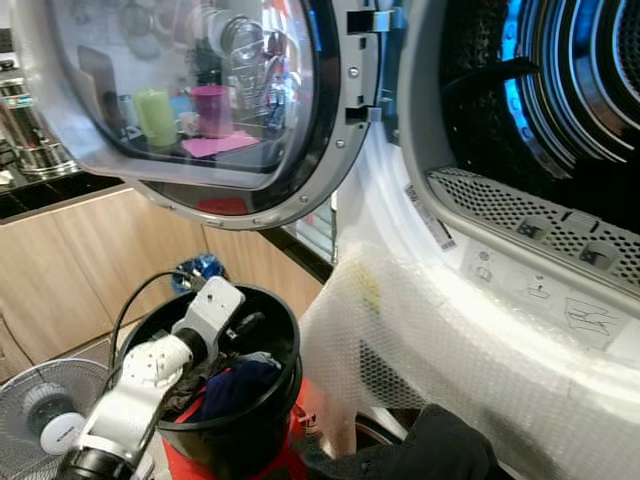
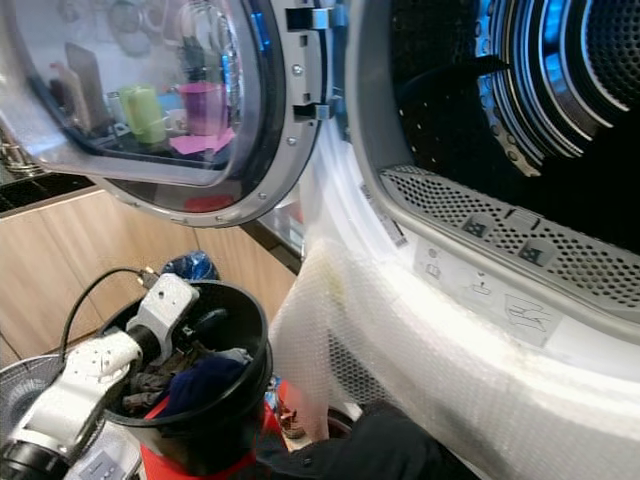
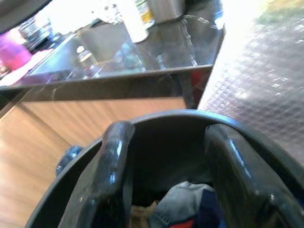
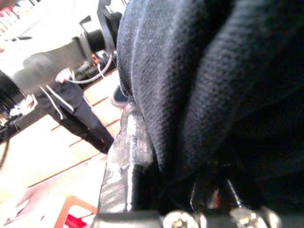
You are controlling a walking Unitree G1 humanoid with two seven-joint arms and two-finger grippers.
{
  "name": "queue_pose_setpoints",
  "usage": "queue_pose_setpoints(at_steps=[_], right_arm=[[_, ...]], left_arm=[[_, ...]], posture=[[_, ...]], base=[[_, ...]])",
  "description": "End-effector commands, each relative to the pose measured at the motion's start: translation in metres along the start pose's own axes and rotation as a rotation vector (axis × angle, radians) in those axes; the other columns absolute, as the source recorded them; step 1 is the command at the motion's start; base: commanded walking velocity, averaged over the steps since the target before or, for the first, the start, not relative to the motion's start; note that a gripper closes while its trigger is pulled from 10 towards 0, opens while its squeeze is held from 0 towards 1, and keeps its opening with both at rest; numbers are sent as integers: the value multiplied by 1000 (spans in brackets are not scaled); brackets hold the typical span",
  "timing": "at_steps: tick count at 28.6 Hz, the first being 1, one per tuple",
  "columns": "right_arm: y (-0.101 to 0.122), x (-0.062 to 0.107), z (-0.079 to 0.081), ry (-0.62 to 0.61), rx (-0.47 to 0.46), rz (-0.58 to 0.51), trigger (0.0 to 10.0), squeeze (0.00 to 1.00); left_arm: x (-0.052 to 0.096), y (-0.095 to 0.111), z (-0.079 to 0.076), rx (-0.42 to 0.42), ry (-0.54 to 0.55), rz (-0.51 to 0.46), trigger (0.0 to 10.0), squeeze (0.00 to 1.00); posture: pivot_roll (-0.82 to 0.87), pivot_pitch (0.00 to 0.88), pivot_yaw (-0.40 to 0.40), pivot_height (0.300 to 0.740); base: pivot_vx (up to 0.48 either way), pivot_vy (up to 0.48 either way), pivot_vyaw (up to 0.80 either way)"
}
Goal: Clothes washing
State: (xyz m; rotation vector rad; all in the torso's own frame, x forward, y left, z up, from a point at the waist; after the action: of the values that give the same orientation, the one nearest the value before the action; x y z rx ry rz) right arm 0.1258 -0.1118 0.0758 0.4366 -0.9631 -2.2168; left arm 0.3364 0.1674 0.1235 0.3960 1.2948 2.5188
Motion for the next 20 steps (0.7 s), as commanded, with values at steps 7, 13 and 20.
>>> queue_pose_setpoints(at_steps=[7, 13, 20], right_arm=[[88, -27, 59, 252, 214, -269, 0, 0], [169, -42, 96, 382, 365, -549, 0, 0], [236, -64, 130, 526, 487, -699, 0, 0]], left_arm=[[-6, -3, -3, -4, 45, -7, 10000, 0], [-12, -2, -7, 4, 63, -21, 10000, 0], [-16, -5, -14, -5, 53, -11, 10000, 0]], posture=[[198, 0, 21, 740], [199, 0, 5, 740], [185, 0, -15, 740]], base=[[0, 0, 0], [0, 0, 0], [0, 0, 0]])
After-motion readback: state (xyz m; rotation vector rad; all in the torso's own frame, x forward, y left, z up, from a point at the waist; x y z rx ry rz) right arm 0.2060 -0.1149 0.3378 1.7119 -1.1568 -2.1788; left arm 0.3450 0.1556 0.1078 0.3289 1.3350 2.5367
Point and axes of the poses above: a point about 5 cm out from each wrist's last joint towards the gripper, its own x axis pointing back from the gripper into the wrist, its own y axis along the axis of the wrist's last joint, z = x × y, the point moved 2 cm from there along -x, pointing out of the wrist towards the gripper, and after that the axes turned 13 degrees about -x, right-handed, at the moved point
